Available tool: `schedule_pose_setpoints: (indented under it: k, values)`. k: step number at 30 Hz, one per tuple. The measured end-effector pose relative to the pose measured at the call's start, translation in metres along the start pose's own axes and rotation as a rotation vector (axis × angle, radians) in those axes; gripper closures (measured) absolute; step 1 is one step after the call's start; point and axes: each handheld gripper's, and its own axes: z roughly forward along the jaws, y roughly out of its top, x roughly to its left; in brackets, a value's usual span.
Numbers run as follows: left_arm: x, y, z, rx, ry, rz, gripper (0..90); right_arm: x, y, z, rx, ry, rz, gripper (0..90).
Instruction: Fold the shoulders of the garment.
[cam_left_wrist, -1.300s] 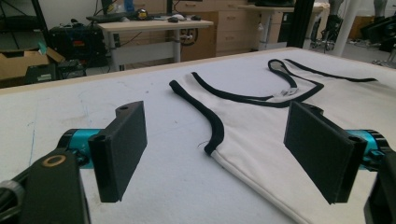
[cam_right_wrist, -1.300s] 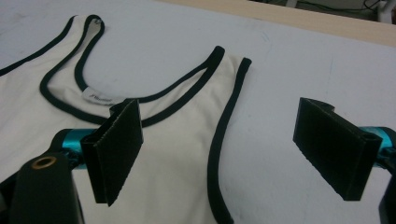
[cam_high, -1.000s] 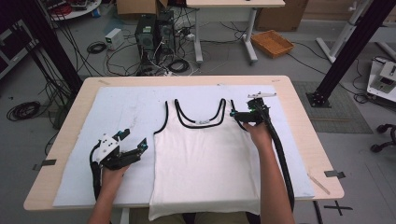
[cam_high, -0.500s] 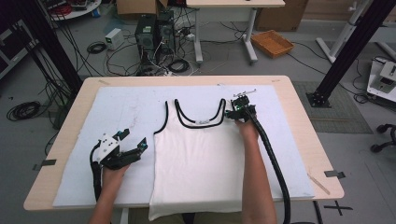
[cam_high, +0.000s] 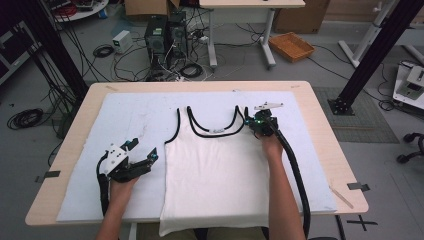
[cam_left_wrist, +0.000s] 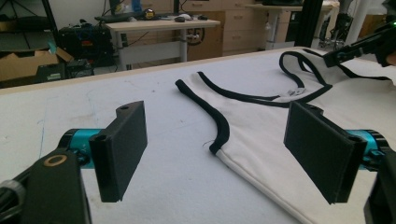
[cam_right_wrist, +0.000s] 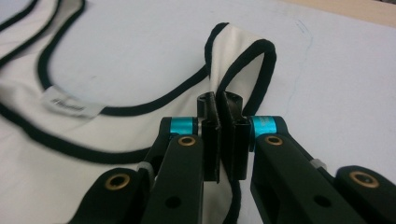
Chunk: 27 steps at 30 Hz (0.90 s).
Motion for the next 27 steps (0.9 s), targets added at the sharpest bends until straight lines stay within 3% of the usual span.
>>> schedule_pose_setpoints:
  k: [5, 14, 17, 18, 19, 23, 24, 25, 26, 27]
  values:
    - [0.001, 0.000, 0.001, 0.004, 0.005, -0.014, 21.6, 0.005, -0.010, -0.020, -0.060, 0.074, -0.011, 87.0]
    - [0.001, 0.000, 0.001, 0.009, 0.007, -0.014, 21.6, 0.024, -0.012, -0.045, -0.118, 0.212, -0.091, 86.9]
    - [0.001, 0.000, 0.001, 0.009, 0.005, -0.011, 21.6, 0.025, -0.013, -0.047, -0.116, 0.225, -0.100, 86.9]
    - [0.001, 0.000, 0.001, 0.010, 0.004, -0.010, 21.6, 0.030, -0.017, -0.052, -0.086, 0.261, -0.131, 86.8]
    - [0.001, 0.000, 0.001, 0.009, 0.005, -0.012, 21.6, 0.036, -0.026, -0.057, -0.031, 0.306, -0.200, 86.8]
    - [0.001, 0.001, 0.001, 0.013, 0.004, -0.012, 21.6, 0.042, -0.035, -0.062, 0.003, 0.282, -0.256, 84.3]
    - [0.001, 0.001, 0.002, 0.015, 0.004, -0.008, 21.6, 0.042, -0.037, -0.063, 0.014, 0.257, -0.277, 74.4]
    - [0.001, 0.001, 0.002, 0.016, 0.005, -0.008, 21.6, 0.041, -0.037, -0.064, 0.015, 0.218, -0.251, 54.9]
    - [0.000, 0.001, 0.002, 0.018, 0.005, -0.011, 21.6, 0.041, -0.036, -0.066, 0.001, 0.210, -0.224, 55.0]
    - [0.000, 0.001, 0.002, 0.021, 0.007, -0.012, 21.6, 0.041, -0.034, -0.069, -0.024, 0.194, -0.232, 54.9]
